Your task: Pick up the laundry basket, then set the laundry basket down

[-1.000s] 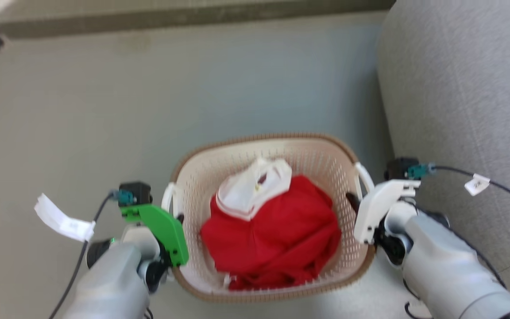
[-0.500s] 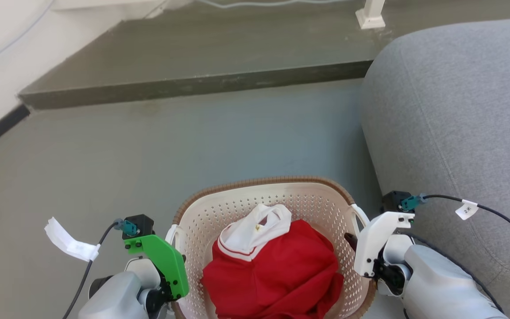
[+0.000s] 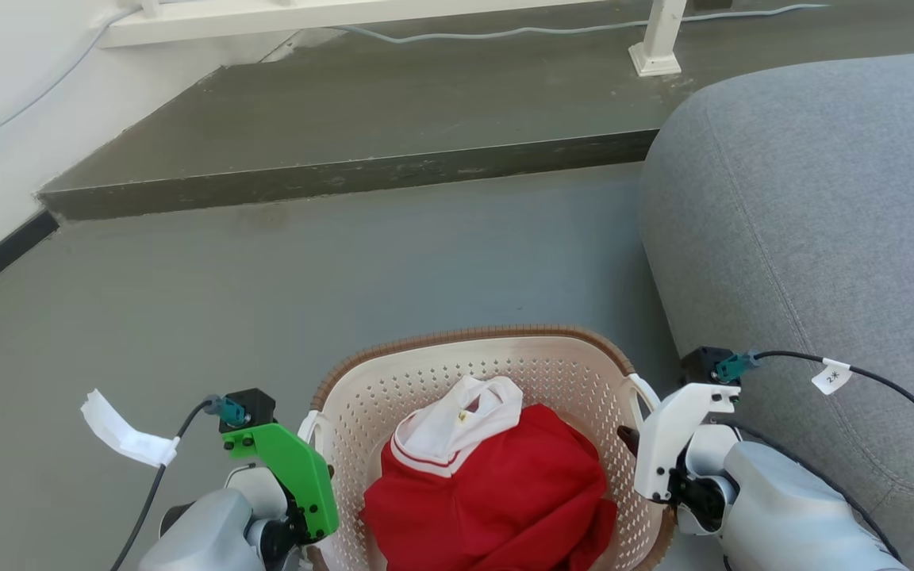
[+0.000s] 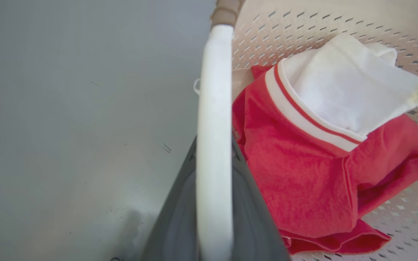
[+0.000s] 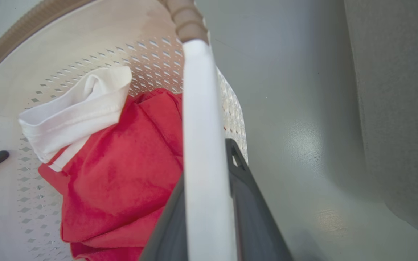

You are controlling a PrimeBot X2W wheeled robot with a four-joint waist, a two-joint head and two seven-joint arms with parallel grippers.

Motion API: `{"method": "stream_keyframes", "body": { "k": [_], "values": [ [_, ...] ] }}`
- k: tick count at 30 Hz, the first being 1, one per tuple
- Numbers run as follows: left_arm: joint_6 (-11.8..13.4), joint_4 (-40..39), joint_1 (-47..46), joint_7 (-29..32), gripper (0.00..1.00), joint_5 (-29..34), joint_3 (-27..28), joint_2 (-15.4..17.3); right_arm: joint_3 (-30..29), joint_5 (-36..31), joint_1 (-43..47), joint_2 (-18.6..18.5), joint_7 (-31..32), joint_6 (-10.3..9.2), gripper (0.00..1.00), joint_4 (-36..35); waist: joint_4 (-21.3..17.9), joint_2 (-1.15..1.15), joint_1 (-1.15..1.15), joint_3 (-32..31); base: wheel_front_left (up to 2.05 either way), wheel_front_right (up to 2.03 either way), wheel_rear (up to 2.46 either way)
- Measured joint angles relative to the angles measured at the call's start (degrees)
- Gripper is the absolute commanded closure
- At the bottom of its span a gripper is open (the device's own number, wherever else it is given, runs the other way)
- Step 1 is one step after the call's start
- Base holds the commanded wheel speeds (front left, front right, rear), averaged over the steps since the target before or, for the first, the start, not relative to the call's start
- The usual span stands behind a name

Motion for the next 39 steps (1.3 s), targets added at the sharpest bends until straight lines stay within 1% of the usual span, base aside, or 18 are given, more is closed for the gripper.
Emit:
{"method": "stream_keyframes", "body": {
  "k": [27, 39],
  "values": [
    [0.00, 0.56, 0.01, -1.00, 1.00, -1.34, -1.43, 0.00, 1.69, 1.33, -0.05, -0.02, -0.59, 0.00, 1.00, 0.25, 0.49, 0.00, 0.00, 0.21, 0.00, 0.00, 0.00],
    [0.00, 0.64, -0.52, -2.61, 1.00, -1.46, -1.47, 0.01, 2.49, 1.82, -1.25, -0.07, -1.68, 0.00, 1.00, 0.29, 0.40, 0.00, 0.00, 2.42, 0.00, 0.00, 0.00]
  ]
}}
